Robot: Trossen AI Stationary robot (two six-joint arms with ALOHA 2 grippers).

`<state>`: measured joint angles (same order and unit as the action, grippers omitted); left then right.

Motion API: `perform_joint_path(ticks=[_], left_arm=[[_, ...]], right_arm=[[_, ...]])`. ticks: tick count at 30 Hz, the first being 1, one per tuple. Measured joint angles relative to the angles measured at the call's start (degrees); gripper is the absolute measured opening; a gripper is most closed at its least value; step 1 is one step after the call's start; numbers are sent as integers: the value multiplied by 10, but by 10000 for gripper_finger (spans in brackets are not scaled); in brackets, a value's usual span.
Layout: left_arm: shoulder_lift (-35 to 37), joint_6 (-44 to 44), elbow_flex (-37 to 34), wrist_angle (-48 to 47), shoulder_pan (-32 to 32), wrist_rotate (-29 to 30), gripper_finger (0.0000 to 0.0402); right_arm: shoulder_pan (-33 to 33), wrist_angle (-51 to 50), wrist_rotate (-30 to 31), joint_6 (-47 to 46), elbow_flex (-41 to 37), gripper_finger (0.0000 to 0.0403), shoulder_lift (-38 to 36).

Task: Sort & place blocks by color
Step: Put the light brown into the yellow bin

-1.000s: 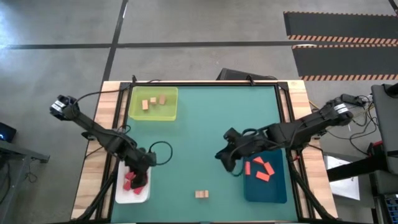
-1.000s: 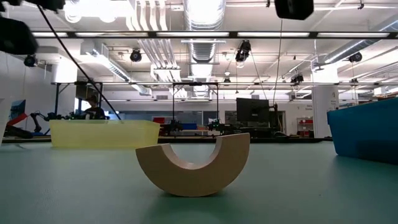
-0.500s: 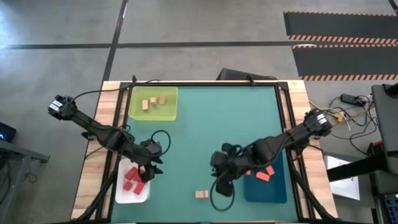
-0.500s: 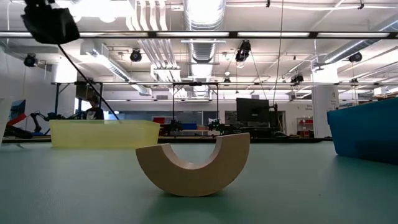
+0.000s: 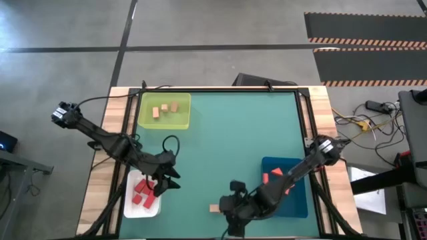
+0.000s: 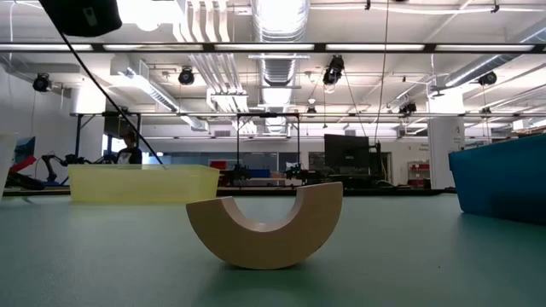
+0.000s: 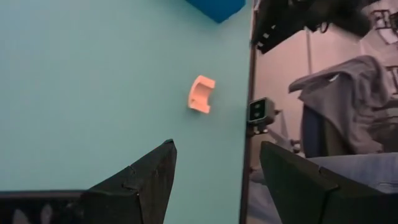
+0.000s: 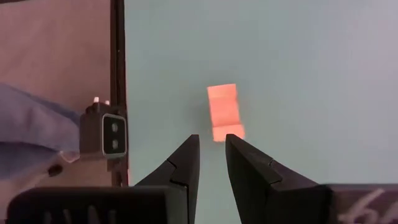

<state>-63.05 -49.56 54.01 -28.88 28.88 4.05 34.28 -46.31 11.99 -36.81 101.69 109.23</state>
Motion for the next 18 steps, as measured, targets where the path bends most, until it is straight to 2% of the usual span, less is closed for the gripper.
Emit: perform_joint_path(ticks=[9,13,18], left_arm=[[0,3,11,1,0,-7,217],[0,3,10,0,0,-13,217],[0,4,10,1,0,-15,217]], right_arm=[[4,61,-19,-59,0,76,71],[4,62,-11,-60,0,119,79],[3,62,25,-34,0,197,80]])
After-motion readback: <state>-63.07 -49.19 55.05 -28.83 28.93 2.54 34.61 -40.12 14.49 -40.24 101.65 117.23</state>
